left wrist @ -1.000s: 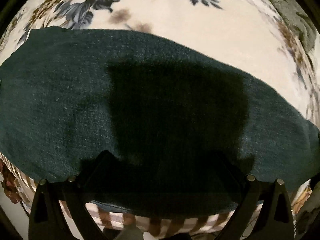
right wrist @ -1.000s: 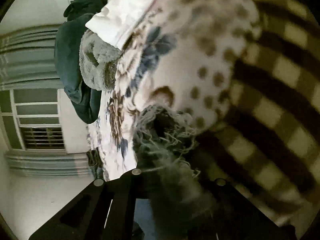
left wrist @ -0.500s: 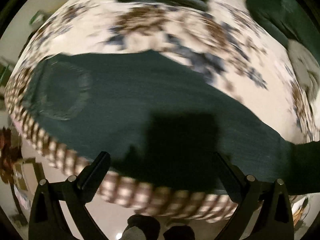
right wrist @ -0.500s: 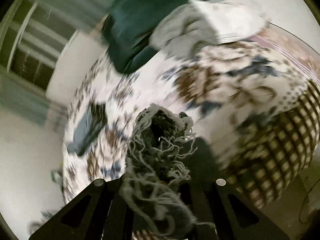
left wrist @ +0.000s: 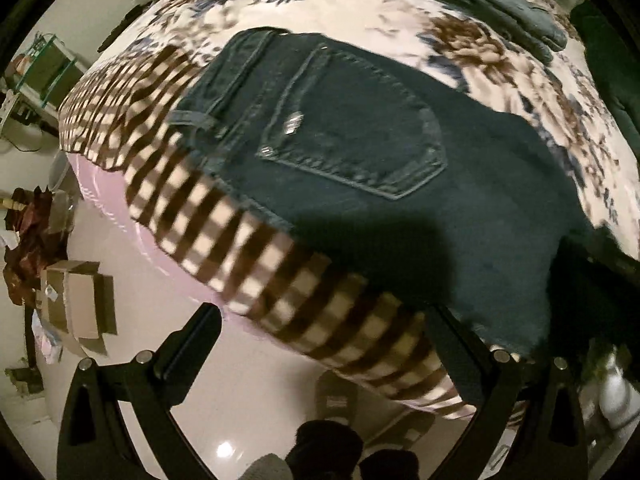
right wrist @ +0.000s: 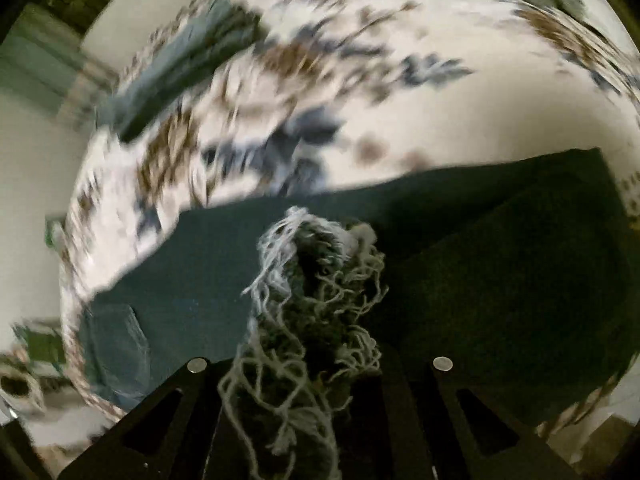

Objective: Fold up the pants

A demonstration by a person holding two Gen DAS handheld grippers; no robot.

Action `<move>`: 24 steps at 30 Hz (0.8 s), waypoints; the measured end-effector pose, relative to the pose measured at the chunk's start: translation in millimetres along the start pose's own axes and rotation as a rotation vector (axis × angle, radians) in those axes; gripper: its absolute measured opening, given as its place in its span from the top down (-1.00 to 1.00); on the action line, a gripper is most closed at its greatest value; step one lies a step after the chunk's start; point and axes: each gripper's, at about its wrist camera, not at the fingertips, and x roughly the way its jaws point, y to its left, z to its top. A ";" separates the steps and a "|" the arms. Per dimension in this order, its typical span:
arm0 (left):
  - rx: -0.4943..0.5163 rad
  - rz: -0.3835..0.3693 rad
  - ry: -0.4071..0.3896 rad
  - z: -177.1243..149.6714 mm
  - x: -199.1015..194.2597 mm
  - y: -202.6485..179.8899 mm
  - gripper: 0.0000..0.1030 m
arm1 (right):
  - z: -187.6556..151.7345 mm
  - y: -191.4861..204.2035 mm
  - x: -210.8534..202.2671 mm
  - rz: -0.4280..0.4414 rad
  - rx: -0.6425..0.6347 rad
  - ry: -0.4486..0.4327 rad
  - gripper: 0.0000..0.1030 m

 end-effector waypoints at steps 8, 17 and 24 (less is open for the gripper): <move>0.003 -0.047 -0.012 11.2 -6.0 -1.3 -1.00 | 0.2 -3.1 -26.0 0.305 0.001 0.199 -0.38; 0.097 -0.187 -0.046 38.3 -6.0 -106.9 -1.00 | 18.4 -116.5 -62.2 -0.056 0.103 0.123 -0.38; 0.295 0.009 0.061 24.1 50.7 -159.4 -1.00 | 16.7 -122.6 -38.6 -0.112 -0.003 0.197 -0.30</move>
